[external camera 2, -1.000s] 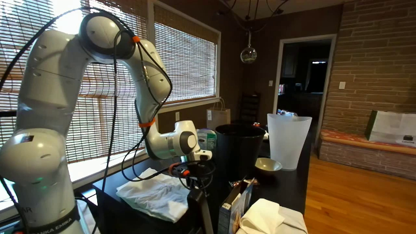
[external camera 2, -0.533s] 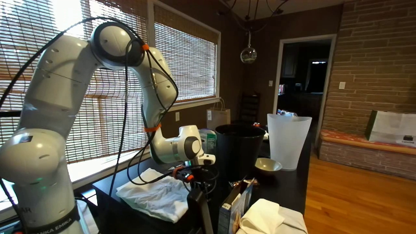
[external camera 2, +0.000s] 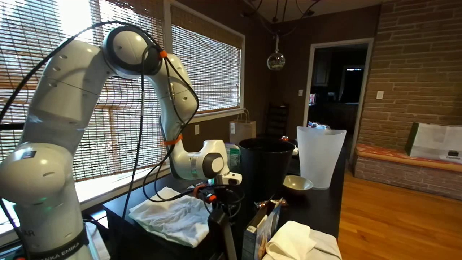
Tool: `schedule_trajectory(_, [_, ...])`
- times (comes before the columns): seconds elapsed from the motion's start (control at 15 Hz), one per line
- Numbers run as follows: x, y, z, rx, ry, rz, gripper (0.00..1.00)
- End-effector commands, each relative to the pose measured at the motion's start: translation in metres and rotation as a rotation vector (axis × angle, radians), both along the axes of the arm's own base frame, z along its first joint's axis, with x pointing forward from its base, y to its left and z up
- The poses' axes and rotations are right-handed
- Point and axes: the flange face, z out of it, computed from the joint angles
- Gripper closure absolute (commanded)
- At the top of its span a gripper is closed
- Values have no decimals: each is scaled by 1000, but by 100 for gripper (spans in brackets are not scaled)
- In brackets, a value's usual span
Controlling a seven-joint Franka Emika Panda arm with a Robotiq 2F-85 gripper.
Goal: Put the granola bar into the box
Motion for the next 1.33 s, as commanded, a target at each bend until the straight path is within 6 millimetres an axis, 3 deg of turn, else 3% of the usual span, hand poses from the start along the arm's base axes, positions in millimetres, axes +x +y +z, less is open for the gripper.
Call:
schedule_trajectory(0.0, [5, 1, 0, 20, 39, -12, 50])
schedule_trajectory(0.47, [11, -1, 3, 3, 92, -13, 98])
schedule_trajectory(0.67, [13, -6, 6, -14, 103, -12, 100])
schedule_trajectory(0.73, [13, -8, 10, -17, 102, -12, 74])
schedule_trajectory(0.87, [12, -10, 16, -21, 108, 0, 68])
schedule_trajectory(1.27, [10, -11, 21, -17, 158, -9, 26])
